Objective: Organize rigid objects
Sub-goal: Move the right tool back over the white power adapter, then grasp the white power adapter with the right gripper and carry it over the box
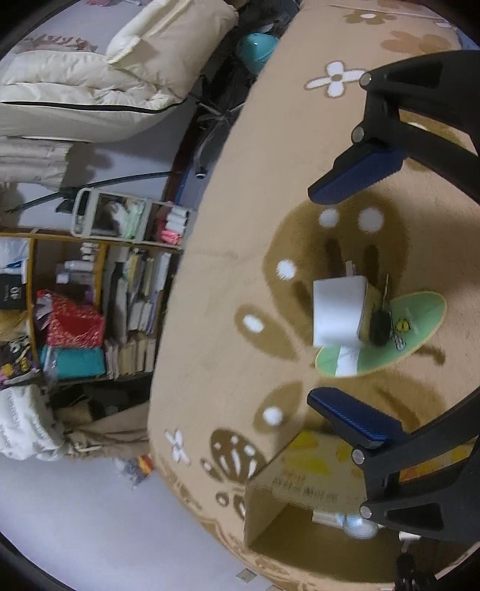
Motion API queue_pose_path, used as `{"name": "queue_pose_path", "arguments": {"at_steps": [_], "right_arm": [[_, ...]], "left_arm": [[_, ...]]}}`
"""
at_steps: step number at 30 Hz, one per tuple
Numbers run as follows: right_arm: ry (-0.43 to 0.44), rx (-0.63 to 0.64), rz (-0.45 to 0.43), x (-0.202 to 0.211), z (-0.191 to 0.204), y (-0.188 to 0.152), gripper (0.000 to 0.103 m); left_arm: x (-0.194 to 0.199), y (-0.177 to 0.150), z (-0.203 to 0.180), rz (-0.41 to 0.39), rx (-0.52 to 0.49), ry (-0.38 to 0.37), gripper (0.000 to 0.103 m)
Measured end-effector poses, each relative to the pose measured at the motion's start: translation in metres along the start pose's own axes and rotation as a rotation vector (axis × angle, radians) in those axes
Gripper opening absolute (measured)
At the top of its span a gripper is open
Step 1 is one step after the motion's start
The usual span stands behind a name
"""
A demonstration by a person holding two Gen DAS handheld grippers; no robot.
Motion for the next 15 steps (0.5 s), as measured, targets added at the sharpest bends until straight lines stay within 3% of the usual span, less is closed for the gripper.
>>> {"name": "queue_pose_path", "arguments": {"at_steps": [12,15], "right_arm": [[0.028,0.057,0.091,-0.047,0.013,-0.015,0.103],[0.066,0.037,0.131,-0.057,0.013,-0.021,0.094]], "left_arm": [[0.0,0.0,0.001,0.001,0.002,-0.003,0.012],[0.0,0.0,0.001,0.001,0.001,-0.002,0.012]]}}
Point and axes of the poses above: each gripper's, at about its wrist camera, not at the fingertips, and x roughly against the way its jaws point, z to its left, y to its top, the point moved 6 cm from there along -x, roughly the way its jaws point, and after that the axes turned 6 degrees about -z, right-handed, at the moved point
